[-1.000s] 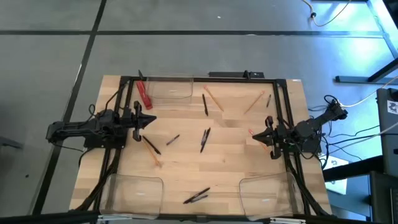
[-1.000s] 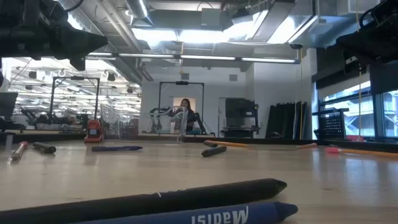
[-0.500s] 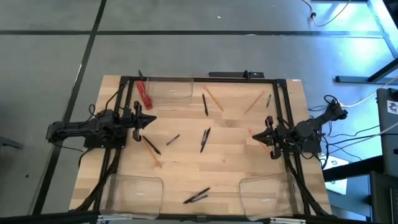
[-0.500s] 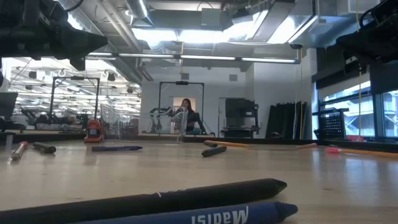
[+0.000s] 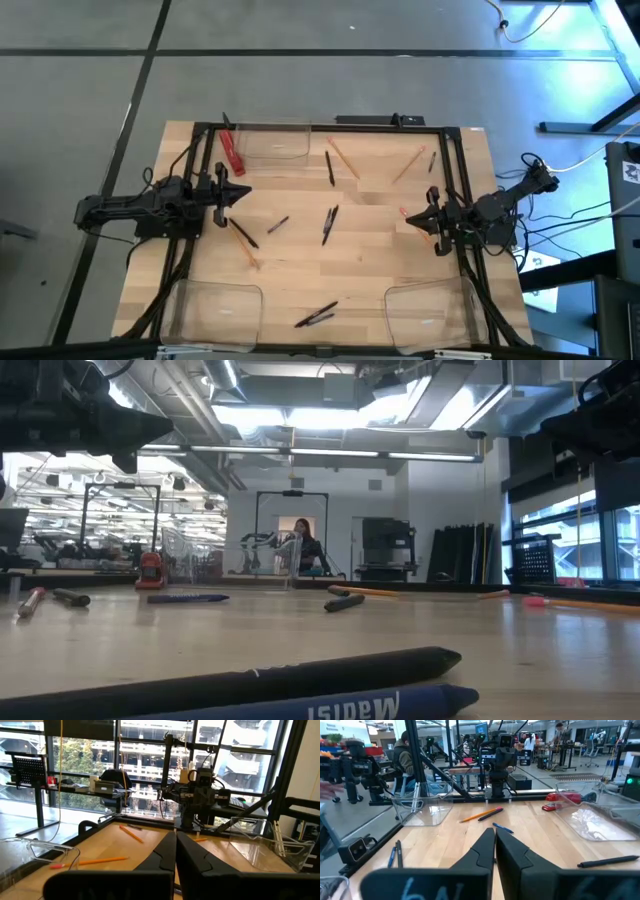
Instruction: Sort crayons/erasers/pens/pencils in bins
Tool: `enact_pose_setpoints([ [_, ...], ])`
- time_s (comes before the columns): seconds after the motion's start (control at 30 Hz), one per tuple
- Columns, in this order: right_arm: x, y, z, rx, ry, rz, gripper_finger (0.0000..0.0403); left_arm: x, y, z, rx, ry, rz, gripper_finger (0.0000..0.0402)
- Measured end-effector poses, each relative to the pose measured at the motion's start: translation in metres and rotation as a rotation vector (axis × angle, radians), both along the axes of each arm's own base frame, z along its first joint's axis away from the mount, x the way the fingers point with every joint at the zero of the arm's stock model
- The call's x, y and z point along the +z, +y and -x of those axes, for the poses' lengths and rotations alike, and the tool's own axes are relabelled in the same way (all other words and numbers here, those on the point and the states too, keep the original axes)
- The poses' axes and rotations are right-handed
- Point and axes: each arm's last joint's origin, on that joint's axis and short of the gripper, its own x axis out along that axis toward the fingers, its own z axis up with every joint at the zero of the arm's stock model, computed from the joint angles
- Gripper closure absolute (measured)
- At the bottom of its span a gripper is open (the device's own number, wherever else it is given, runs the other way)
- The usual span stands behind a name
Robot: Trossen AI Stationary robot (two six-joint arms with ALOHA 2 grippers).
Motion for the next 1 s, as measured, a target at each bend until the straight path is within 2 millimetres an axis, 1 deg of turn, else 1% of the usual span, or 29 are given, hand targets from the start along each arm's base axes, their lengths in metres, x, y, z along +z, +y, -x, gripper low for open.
enact_pose_setpoints([
  [0.13,0.0,0.0,0.0,-0.001,-0.001,0.026,0.0385,0.0,0.0,0.0,0.0,0.0,0.0,0.0401],
  [0.33,0.0,0.0,0.0,0.0,0.001,-0.011,0.0385,0.001,0.0,0.0,0.019,-0.008,-0.023,0.0401],
  [0.47,0.0,0.0,0.0,0.001,0.001,-0.026,0.0385,0.013,0.001,0.003,0.042,-0.059,-0.052,0.0401],
  [0.57,0.0,0.0,0.0,0.001,0.002,-0.028,0.0385,0.036,0.0,0.009,0.039,-0.113,-0.113,0.0401],
  [0.63,0.0,0.0,0.0,0.0,0.001,-0.027,0.0385,0.057,-0.002,0.015,0.034,-0.139,-0.168,0.0401],
  [0.7,0.0,0.0,0.0,0.0,0.001,-0.024,0.0385,0.081,-0.002,0.022,0.042,-0.132,-0.206,0.0401],
  [0.77,0.0,0.0,0.0,0.001,0.001,-0.023,0.0385,0.101,-0.002,0.025,0.051,-0.086,-0.231,0.0401],
  [0.87,0.0,0.0,0.0,0.0,0.001,-0.022,0.0385,0.129,-0.002,0.021,0.053,0.005,-0.253,0.0401],
  [0.93,0.0,0.0,0.0,0.0,0.001,-0.021,0.0385,0.145,0.0,0.013,0.074,0.083,-0.24,0.0401],
  [1.0,0.0,0.0,0.0,0.0,0.001,-0.021,0.0385,0.154,0.002,0.0,0.095,0.188,-0.21,0.0401],
])
